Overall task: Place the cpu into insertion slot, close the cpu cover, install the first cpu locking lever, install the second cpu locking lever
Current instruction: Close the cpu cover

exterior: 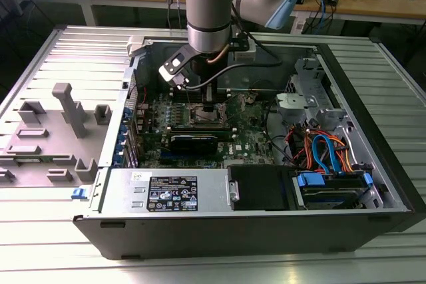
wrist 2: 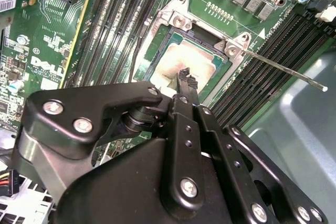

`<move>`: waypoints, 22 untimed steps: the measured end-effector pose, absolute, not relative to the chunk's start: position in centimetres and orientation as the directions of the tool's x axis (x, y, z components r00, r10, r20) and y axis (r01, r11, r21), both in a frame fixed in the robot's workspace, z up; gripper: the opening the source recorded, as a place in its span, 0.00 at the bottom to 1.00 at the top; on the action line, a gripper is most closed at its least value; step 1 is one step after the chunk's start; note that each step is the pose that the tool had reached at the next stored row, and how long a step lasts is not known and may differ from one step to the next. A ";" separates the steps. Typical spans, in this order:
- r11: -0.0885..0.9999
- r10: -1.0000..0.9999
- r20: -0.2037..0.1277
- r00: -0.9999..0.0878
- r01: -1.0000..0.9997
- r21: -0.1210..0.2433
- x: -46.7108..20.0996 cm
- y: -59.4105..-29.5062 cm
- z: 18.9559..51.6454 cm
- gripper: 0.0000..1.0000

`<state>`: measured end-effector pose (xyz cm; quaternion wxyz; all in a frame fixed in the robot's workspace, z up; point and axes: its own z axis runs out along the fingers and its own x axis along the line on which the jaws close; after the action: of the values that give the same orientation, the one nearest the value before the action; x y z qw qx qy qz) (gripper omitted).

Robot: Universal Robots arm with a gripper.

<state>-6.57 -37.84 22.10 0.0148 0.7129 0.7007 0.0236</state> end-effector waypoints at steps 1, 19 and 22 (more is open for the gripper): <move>-0.018 1.000 0.013 0.017 0.998 0.054 -6.6 -37.8 22.2 0.11; -0.018 1.000 0.015 0.018 1.000 -0.001 -6.3 -37.9 26.6 0.11; -0.018 1.000 0.015 0.018 1.000 -0.004 -6.3 -37.9 26.6 0.11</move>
<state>-6.27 -37.87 26.65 -0.0065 0.7133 0.7008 0.0040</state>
